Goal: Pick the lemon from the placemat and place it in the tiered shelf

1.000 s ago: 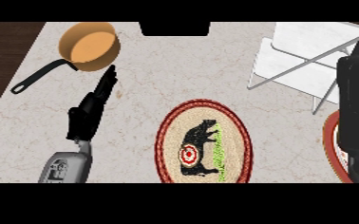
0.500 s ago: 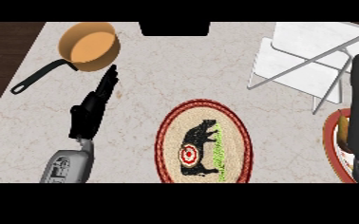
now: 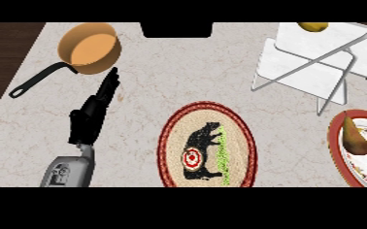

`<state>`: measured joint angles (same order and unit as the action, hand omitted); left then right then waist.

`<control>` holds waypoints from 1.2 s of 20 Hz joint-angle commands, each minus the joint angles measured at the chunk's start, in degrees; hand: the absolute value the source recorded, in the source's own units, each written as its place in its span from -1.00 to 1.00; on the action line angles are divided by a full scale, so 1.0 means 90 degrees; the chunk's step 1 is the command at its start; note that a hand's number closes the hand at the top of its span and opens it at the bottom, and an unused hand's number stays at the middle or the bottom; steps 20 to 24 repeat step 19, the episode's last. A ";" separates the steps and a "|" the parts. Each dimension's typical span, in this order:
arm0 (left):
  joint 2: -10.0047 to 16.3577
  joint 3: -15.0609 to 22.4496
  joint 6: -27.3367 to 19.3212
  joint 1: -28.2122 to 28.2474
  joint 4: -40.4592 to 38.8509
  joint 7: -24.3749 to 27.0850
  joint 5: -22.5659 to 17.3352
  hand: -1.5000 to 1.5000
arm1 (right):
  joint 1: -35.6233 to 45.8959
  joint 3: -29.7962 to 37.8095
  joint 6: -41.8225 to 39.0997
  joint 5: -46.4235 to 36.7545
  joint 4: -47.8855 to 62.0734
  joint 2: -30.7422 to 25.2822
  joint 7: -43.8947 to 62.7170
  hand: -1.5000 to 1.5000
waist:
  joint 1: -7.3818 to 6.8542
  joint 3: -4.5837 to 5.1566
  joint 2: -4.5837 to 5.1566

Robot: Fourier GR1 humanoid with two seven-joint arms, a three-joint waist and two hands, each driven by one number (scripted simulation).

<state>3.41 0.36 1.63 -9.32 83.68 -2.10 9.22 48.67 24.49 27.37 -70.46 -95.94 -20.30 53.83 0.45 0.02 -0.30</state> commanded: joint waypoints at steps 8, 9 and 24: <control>0.0035 -0.0164 -0.0078 0.0146 -0.0129 0.0116 -0.0039 0.00 | -0.0922 0.1278 -0.3003 0.0696 -0.2902 -0.0304 0.1635 -1.00 | 0.0298 0.0000 -0.0091; 0.0237 -0.0318 0.0115 0.0258 -0.0042 0.0178 -0.0204 0.00 | -0.1010 0.1520 -0.3285 0.0805 -0.3085 -0.0424 0.1720 -1.00 | 0.0286 0.0001 -0.0098; 0.0139 -0.0171 -0.0073 0.0514 0.0160 0.0190 0.0006 0.00 | -0.2653 0.3497 -0.5246 0.3292 -0.5385 -0.0174 0.1509 -1.00 | 0.0438 -0.0008 -0.0141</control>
